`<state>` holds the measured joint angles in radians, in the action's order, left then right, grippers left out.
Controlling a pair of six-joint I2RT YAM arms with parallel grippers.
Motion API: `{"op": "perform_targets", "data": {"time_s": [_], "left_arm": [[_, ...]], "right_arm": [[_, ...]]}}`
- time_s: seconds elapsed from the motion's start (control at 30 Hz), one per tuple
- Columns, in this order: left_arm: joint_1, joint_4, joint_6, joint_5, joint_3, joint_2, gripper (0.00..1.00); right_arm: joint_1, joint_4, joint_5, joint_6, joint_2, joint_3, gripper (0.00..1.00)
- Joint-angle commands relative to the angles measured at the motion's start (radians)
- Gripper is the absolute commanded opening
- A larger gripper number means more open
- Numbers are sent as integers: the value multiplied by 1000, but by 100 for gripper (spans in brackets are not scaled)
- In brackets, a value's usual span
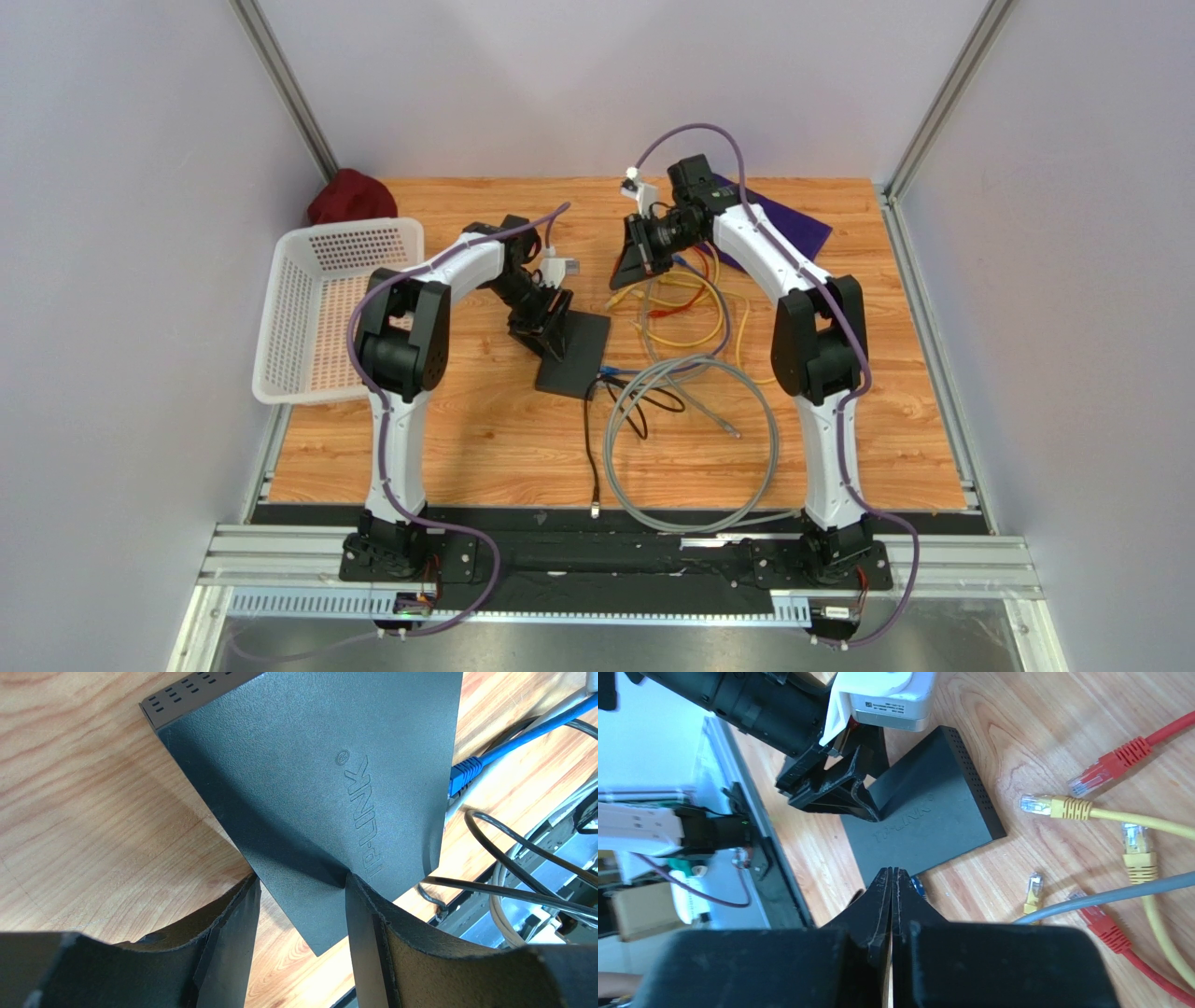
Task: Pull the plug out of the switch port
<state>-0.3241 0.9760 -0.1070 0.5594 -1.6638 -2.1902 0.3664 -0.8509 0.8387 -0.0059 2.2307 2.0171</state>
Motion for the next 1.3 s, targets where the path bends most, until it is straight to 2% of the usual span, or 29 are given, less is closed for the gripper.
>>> {"op": "perform_targets", "data": {"time_s": [0.0, 0.03, 0.07, 0.1, 0.13, 0.17, 0.23, 0.47, 0.67, 0.73, 0.77, 0.8, 0.93, 1.03, 1.1, 1.27], "left_arm": [[-23, -20, -36, -33, 10, -33, 57], [-23, -20, -34, -33, 12, -31, 57], [-23, -20, -36, -35, 13, -29, 57], [-23, -20, -36, -38, 15, -28, 57], [-23, -20, -36, -38, 16, -28, 57], [-23, -20, -36, -36, 16, -29, 57], [-23, -19, -37, -36, 15, -29, 57], [-23, -19, -34, -36, 13, -33, 57], [-23, -20, -37, -41, 19, -25, 57], [-23, -20, -39, -44, 21, -25, 57], [-23, -22, -39, -42, 22, -25, 57], [-23, -20, -39, -42, 22, -23, 58], [-24, -20, -40, -46, 24, -26, 58], [-24, -20, -40, -46, 24, -31, 58], [-24, -17, -40, -47, 22, -31, 58], [-27, -17, -45, -52, 22, -28, 58]], "right_arm": [[-17, 39, 90, 104, 30, 11, 0], [-17, 30, 59, 81, 30, 11, 1], [-14, 20, -11, 63, 27, 9, 10], [-14, -2, -44, 49, 24, 3, 23], [-12, -13, -71, 20, 20, -12, 43], [-9, -22, -123, 11, 14, -23, 49], [-4, -45, -176, -26, 3, -62, 54], [11, -50, -326, -19, -17, -167, 55], [28, -59, -401, -26, 1, -172, 49], [29, -59, -379, -34, 9, -169, 42], [29, -63, -362, -39, 12, -166, 36], [29, -65, -342, -51, 12, -153, 23], [23, -74, -112, -54, 23, -78, 0], [6, -54, -24, -13, 32, 9, 0], [2, -21, -62, 0, 33, 43, 0], [-60, 119, -141, 270, 64, 92, 0]]}}
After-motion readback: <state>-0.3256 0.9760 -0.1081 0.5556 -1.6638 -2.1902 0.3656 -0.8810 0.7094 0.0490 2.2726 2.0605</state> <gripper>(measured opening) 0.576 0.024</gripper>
